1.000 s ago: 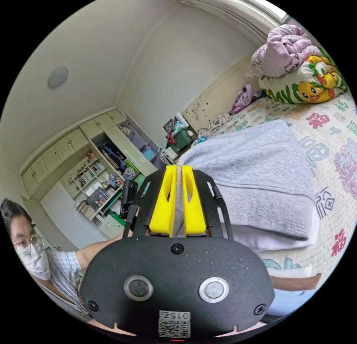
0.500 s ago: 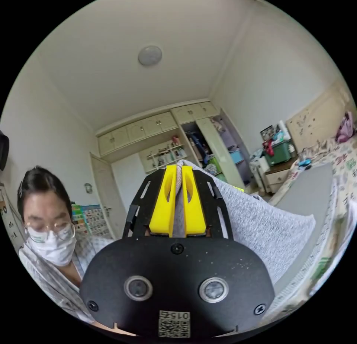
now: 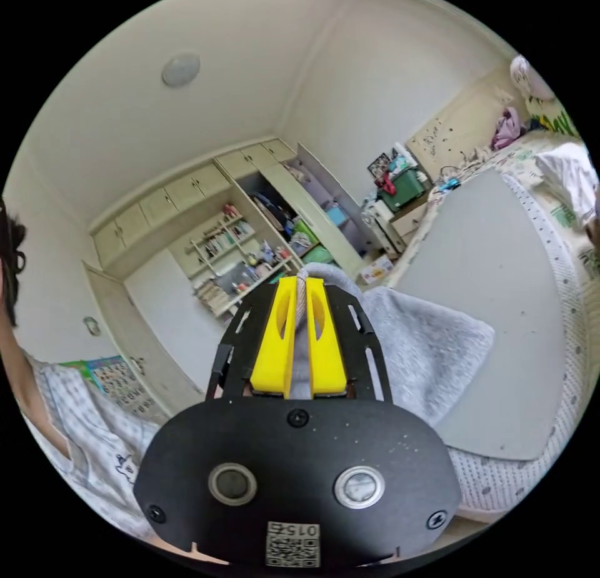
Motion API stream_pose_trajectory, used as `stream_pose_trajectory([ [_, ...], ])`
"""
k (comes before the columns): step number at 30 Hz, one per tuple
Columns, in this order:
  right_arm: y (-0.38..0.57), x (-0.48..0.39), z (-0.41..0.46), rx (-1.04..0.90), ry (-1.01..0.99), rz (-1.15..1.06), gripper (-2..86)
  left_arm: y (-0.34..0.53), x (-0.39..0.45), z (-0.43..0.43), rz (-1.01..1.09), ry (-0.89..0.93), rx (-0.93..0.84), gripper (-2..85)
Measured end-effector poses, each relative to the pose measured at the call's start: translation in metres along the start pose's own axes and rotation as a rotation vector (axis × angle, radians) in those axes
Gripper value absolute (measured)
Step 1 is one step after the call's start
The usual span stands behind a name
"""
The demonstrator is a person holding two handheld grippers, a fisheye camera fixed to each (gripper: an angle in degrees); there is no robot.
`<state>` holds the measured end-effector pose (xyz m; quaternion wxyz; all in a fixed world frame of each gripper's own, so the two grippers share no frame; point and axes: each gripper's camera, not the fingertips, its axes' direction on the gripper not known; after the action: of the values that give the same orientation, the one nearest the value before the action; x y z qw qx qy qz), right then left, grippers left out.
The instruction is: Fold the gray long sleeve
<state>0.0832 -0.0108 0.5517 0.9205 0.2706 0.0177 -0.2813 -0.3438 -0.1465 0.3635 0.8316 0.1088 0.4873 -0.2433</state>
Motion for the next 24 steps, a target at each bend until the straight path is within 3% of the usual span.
stream_pose_trajectory([
  [8,0.008,0.018,0.007,0.014,0.114,0.005,1.7,0.011,-0.001,-0.031,0.025,-0.078,-0.093,1.0],
  [24,0.007,0.128,0.04,-0.021,0.076,0.102,1.8,0.017,-0.06,-0.096,0.044,-0.175,-0.134,1.4],
])
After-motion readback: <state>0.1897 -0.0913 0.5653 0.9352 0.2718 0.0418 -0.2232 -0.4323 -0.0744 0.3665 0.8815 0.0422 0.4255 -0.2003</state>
